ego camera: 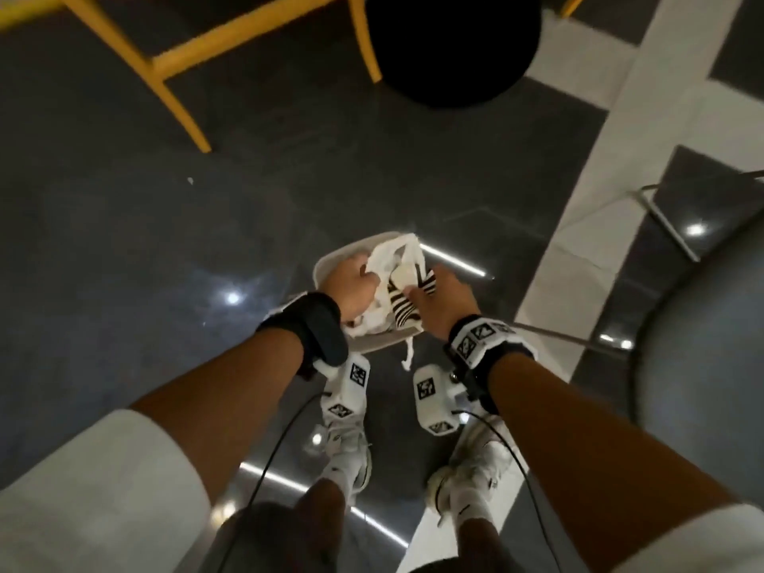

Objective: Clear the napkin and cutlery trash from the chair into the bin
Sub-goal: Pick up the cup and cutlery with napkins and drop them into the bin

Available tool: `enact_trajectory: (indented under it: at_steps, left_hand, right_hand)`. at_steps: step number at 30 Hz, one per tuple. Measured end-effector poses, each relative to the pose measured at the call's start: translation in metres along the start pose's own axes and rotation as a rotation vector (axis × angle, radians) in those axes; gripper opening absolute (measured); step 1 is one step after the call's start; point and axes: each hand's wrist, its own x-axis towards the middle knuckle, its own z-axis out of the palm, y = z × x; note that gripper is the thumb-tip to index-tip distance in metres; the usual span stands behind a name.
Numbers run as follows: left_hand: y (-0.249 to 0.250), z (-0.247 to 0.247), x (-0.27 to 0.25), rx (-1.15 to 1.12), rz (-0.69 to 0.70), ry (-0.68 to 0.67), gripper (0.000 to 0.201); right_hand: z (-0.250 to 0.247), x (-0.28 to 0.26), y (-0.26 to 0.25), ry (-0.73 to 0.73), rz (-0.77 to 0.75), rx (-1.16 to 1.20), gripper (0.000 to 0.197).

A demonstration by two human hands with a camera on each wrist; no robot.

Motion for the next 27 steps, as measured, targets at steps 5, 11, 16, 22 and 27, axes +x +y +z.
enact_trajectory:
  at_steps: [5,11,16,22,27]
  left_hand:
    - [-0.056,-0.017,0.034,-0.029,-0.091,-0.092,0.052]
    - [-0.084,-0.013,0.056,0.153,-0.052,-0.028,0.042]
    - [-0.082,-0.008,0.06,0.187,-0.12,0.249,0.035]
    - [-0.118,0.038,0.068,0.129,-0.148,0.227,0.022]
    - [-0.135,0.057,0.084,0.101,0.011,0.454,0.051]
  right_hand:
    - [0.047,0.034,0.0,-0.154,0.042,-0.085,0.066]
    - [0.036,0.05,0.039,-0.025,0.056,-0.046,0.032]
    - [0.032,0.049,0.085,0.018,0.097,0.098,0.015]
    - [0.045,0.051,0.132,-0.002,0.131,0.041,0.016]
    - [0.087,0.083,0.162,-0.079,0.16,-0.078,0.03]
